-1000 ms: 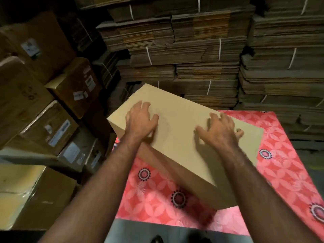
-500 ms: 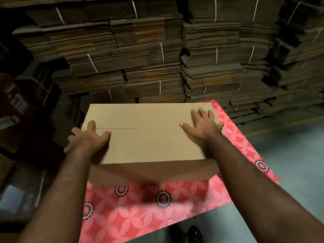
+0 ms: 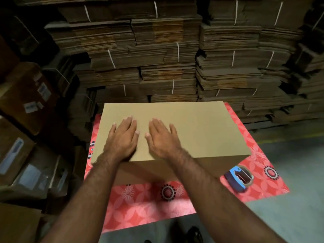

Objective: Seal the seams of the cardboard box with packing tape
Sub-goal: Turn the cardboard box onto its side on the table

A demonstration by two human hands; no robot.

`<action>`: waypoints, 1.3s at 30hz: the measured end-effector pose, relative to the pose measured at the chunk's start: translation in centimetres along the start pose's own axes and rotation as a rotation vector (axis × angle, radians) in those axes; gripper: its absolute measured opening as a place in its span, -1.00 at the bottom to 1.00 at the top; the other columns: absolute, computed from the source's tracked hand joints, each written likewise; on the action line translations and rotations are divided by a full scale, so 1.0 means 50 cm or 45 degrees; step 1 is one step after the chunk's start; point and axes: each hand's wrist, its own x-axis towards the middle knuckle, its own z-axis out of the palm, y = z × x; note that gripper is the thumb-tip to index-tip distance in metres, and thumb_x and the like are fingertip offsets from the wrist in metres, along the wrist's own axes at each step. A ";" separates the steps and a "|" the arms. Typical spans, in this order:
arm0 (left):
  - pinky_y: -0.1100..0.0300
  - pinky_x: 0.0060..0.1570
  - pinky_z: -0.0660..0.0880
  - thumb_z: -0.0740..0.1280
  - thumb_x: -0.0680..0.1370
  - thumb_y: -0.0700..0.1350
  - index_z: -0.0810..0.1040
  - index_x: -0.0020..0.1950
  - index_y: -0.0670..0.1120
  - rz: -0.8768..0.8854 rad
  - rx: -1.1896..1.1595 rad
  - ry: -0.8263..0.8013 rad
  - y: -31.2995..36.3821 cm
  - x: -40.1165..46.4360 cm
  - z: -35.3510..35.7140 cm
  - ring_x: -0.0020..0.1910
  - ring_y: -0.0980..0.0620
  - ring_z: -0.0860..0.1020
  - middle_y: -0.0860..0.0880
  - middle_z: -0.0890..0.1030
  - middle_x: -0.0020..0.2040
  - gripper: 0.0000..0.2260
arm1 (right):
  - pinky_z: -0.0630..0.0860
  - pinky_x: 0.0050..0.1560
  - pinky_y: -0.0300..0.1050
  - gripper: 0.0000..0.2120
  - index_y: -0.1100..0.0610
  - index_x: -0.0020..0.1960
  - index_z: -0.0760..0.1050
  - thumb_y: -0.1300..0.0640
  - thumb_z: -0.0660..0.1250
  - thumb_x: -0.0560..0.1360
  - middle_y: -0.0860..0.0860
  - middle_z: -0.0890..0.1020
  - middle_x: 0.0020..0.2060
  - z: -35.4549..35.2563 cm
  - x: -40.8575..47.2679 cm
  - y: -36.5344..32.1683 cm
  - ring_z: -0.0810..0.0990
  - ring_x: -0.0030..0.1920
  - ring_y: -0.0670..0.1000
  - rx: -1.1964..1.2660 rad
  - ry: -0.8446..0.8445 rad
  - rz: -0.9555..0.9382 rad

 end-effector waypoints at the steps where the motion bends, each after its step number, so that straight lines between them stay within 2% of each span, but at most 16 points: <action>1: -0.14 0.53 0.04 -0.03 0.69 0.07 0.18 0.60 -0.08 -0.004 0.050 0.006 -0.004 -0.007 0.008 0.60 -0.02 0.11 -0.03 0.15 0.63 -0.50 | -0.11 0.55 0.18 -0.39 0.12 0.63 -0.01 -0.15 -0.09 0.67 0.02 0.03 0.63 0.000 -0.004 0.018 -0.03 0.61 -0.01 0.008 -0.005 0.025; 5: -0.15 0.54 0.02 -0.02 0.68 0.14 0.10 0.63 -0.09 -0.056 0.096 -0.023 0.000 -0.019 0.013 0.61 -0.01 0.05 -0.03 0.08 0.65 -0.45 | -0.14 0.57 0.14 -0.35 0.13 0.64 -0.13 -0.19 -0.16 0.66 0.02 -0.08 0.63 -0.023 -0.031 0.150 -0.11 0.61 -0.02 -0.003 -0.019 0.117; 7: -0.18 0.54 0.00 -0.05 0.67 0.20 0.06 0.63 -0.07 -0.144 0.138 -0.024 0.001 -0.022 0.015 0.61 -0.01 0.03 -0.02 0.04 0.65 -0.40 | -0.14 0.57 0.14 -0.33 0.14 0.64 -0.12 -0.20 -0.16 0.65 0.02 -0.07 0.63 -0.036 -0.045 0.227 -0.11 0.61 -0.02 -0.021 0.023 0.214; 10: -0.37 0.44 0.05 -0.09 0.61 0.35 0.05 0.63 -0.04 -0.487 0.197 0.008 0.000 -0.024 0.010 0.60 -0.10 0.02 -0.01 0.02 0.65 -0.30 | -0.13 0.56 0.18 -0.27 0.14 0.64 -0.08 -0.27 -0.15 0.62 0.03 -0.04 0.63 -0.055 -0.074 0.327 -0.08 0.61 0.02 -0.079 0.116 0.466; 13: -0.52 0.28 0.17 -0.10 0.54 0.46 -0.02 0.62 0.08 -0.779 0.087 -0.035 0.010 -0.025 -0.001 0.56 -0.27 0.03 0.03 -0.07 0.65 -0.25 | -0.04 0.51 0.30 -0.31 0.09 0.63 -0.04 -0.26 -0.12 0.62 0.00 -0.02 0.63 -0.082 -0.096 0.387 -0.06 0.61 0.11 -0.041 0.168 0.664; 16: -0.50 0.23 0.23 -0.12 0.52 0.48 -0.04 0.61 0.11 -0.814 0.127 -0.025 0.031 -0.039 0.002 0.48 -0.35 0.16 0.04 -0.08 0.65 -0.24 | 0.11 0.50 0.30 -0.36 0.11 0.63 -0.06 -0.18 -0.13 0.65 0.02 -0.03 0.63 -0.097 -0.095 0.427 -0.04 0.60 0.13 0.017 0.148 0.600; 21: -0.42 0.25 0.25 -0.08 0.53 0.47 0.00 0.61 0.10 -0.864 0.148 0.001 0.058 -0.044 0.006 0.45 -0.35 0.21 0.02 -0.04 0.64 -0.25 | 0.12 0.52 0.24 -0.33 0.15 0.63 -0.11 -0.19 -0.16 0.64 0.06 -0.07 0.63 -0.100 -0.076 0.465 -0.05 0.61 0.12 0.005 0.114 0.530; 25: -0.41 0.28 0.23 -0.07 0.53 0.47 0.02 0.61 0.10 -0.873 0.148 -0.001 0.079 -0.016 0.009 0.46 -0.36 0.20 0.00 -0.03 0.64 -0.26 | 0.08 0.54 0.21 -0.31 0.17 0.63 -0.09 -0.20 -0.13 0.64 0.08 -0.06 0.63 -0.105 -0.042 0.506 -0.03 0.60 0.14 0.054 0.096 0.502; 28: -0.49 0.30 0.13 -0.07 0.53 0.46 0.05 0.60 0.09 -0.869 0.165 -0.005 0.084 -0.002 0.016 0.53 -0.34 0.10 -0.04 -0.01 0.64 -0.27 | 0.06 0.55 0.05 -0.33 0.20 0.63 -0.02 -0.16 0.00 0.67 0.12 0.00 0.62 -0.121 -0.029 0.539 0.02 0.60 0.12 0.241 0.144 0.400; 30: -0.54 0.32 0.05 -0.09 0.55 0.43 0.09 0.59 0.02 -0.844 0.195 0.025 0.086 -0.001 0.021 0.58 -0.25 0.03 -0.08 0.03 0.64 -0.27 | 0.11 0.50 -0.10 -0.42 0.21 0.58 0.19 -0.10 0.12 0.68 0.16 0.24 0.56 -0.131 -0.031 0.570 0.18 0.56 0.08 0.600 0.259 0.360; 31: -0.54 0.33 0.03 -0.08 0.55 0.41 0.12 0.59 -0.01 -0.807 0.205 0.039 0.093 -0.001 0.025 0.58 -0.20 0.03 -0.10 0.06 0.63 -0.27 | 0.20 0.47 -0.10 -0.48 0.16 0.52 0.33 -0.10 0.16 0.66 0.13 0.39 0.49 -0.133 -0.044 0.587 0.31 0.50 0.07 0.863 0.336 0.408; 33: -0.50 0.36 0.04 -0.04 0.57 0.37 0.18 0.55 -0.06 -0.670 0.198 0.077 0.122 -0.001 0.037 0.57 -0.16 0.09 -0.13 0.13 0.61 -0.31 | 0.45 0.29 0.02 -0.59 0.04 0.23 0.58 -0.16 0.22 0.53 0.04 0.63 0.21 -0.126 -0.082 0.617 0.56 0.28 0.07 1.328 0.492 0.615; 34: -0.46 0.36 0.06 -0.03 0.57 0.36 0.21 0.53 -0.06 -0.578 0.185 0.096 0.146 -0.001 0.044 0.56 -0.16 0.13 -0.15 0.17 0.59 -0.32 | 0.51 0.14 0.04 -0.61 0.06 0.11 0.62 -0.16 0.21 0.47 0.04 0.68 0.08 -0.104 -0.108 0.635 0.63 0.15 0.11 1.370 0.539 0.744; 36: -0.37 0.39 0.09 -0.04 0.56 0.34 0.22 0.54 -0.08 -0.415 0.169 0.101 0.205 0.002 0.058 0.56 -0.16 0.16 -0.17 0.19 0.59 -0.31 | 0.47 -0.03 0.01 -0.64 0.17 0.01 0.60 -0.05 0.15 0.49 0.15 0.67 -0.04 -0.037 -0.176 0.657 0.63 0.01 0.20 1.090 0.488 0.899; 39: -0.26 0.46 0.05 -0.08 0.56 0.34 0.16 0.60 -0.09 -0.234 0.151 0.032 0.290 0.015 0.079 0.60 -0.09 0.10 -0.13 0.12 0.63 -0.27 | 0.46 -0.11 0.00 -0.82 0.20 0.02 0.49 0.09 0.30 0.54 0.22 0.65 -0.10 0.091 -0.279 0.662 0.62 -0.05 0.27 0.656 0.215 0.899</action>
